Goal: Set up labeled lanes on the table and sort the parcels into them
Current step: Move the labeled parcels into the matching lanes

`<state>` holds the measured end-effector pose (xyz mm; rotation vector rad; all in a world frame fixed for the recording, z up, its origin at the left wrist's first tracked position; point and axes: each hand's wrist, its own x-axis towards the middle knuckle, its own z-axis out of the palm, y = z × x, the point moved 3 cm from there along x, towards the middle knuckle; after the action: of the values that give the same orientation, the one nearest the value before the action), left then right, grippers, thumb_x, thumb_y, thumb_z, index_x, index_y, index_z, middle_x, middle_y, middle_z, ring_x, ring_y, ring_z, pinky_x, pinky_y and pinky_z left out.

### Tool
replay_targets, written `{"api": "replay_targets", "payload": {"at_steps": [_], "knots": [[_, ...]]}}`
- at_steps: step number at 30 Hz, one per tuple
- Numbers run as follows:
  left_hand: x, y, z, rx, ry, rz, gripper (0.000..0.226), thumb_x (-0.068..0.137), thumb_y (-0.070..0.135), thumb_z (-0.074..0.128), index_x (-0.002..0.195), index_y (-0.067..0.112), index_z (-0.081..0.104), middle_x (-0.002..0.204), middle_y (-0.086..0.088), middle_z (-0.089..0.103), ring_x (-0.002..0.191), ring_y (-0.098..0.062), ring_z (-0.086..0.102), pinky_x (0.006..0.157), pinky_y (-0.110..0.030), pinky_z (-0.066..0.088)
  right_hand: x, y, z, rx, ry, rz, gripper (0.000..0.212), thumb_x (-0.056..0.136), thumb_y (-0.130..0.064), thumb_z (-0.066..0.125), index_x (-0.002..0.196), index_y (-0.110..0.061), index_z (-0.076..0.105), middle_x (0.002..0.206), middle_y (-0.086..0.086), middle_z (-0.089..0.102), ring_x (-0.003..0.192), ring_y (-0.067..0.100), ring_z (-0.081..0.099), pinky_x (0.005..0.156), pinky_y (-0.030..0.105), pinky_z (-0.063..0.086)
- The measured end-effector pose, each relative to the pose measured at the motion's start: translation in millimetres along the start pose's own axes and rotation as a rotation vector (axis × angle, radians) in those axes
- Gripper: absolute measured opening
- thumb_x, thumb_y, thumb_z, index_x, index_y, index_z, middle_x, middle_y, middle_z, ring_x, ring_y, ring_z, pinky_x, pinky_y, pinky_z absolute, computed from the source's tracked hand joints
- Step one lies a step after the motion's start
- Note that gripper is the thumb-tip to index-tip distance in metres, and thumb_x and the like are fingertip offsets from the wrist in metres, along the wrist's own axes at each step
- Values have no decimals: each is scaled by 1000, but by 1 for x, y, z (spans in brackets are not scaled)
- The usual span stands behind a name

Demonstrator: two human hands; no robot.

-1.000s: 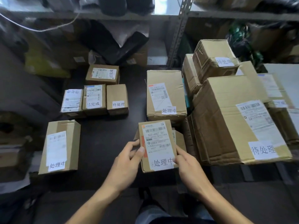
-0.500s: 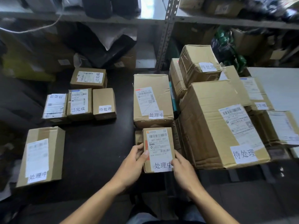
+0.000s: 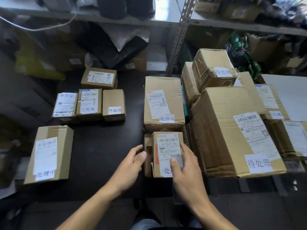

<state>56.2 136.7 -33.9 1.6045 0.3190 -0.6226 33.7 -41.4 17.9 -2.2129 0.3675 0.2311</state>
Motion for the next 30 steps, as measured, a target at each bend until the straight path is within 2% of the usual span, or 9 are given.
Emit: {"api": "replay_targets", "payload": {"at_steps": [4,7,12,15,18,20,23,26,30], "knots": [[-15,2,-48,-23,113,53,48,87,61,51,132,46,45,134,7,54,125,0,49,114,-36,35,0,-48,32,75,-144,-131,67,88,-48,47,151,-28,33,149,-13,42,137,2,39,117,31,32],[-36,-3,-95,-59,240,70,59,72,74,48,127,53,47,137,7,54,129,-2,48,114,-36,33,-2,-79,74,51,-313,-222,64,93,-44,50,152,-30,30,147,-17,43,131,-6,42,112,29,37],[-69,-28,-190,-132,478,49,41,82,60,53,118,42,58,129,8,60,124,-4,53,110,-32,37,-9,-121,158,2,-593,-307,57,99,-30,53,152,-25,33,139,-16,48,118,-4,51,108,25,40],[-79,-55,-252,-155,613,8,23,95,38,56,117,33,60,122,5,64,115,-4,57,98,-26,41,-3,-135,216,-8,-747,-198,55,94,-40,48,147,-31,40,136,-14,54,119,5,55,109,31,41],[-79,-81,-301,-169,707,-55,26,92,43,53,115,33,58,119,7,64,115,-9,58,98,-30,41,7,-140,269,10,-843,-53,34,93,-32,38,126,-38,47,117,-13,60,110,12,62,103,42,48],[-71,-100,-324,-167,720,-111,23,99,38,45,117,28,57,122,3,62,118,-12,55,100,-31,38,19,-141,301,-8,-859,-17,24,96,-26,35,115,-34,49,109,-12,61,105,15,63,101,44,49],[-52,-120,-341,-117,743,-161,36,97,42,45,125,24,57,131,3,57,125,-12,49,110,-34,34,33,-136,340,-81,-868,-9,38,90,-33,31,114,-23,59,120,0,63,108,20,59,101,48,48],[-34,-125,-341,-25,716,-176,38,103,38,37,132,20,54,127,6,51,125,-10,42,104,-25,28,51,-122,368,-80,-832,69,34,95,-29,33,111,-12,58,119,3,59,110,23,56,102,47,47],[-14,-129,-332,-32,627,-251,73,87,69,28,134,22,56,140,1,54,132,-22,47,113,-43,32,55,-119,379,-58,-853,113,28,99,-21,36,117,-16,56,117,-2,60,95,12,57,80,27,48]]}}
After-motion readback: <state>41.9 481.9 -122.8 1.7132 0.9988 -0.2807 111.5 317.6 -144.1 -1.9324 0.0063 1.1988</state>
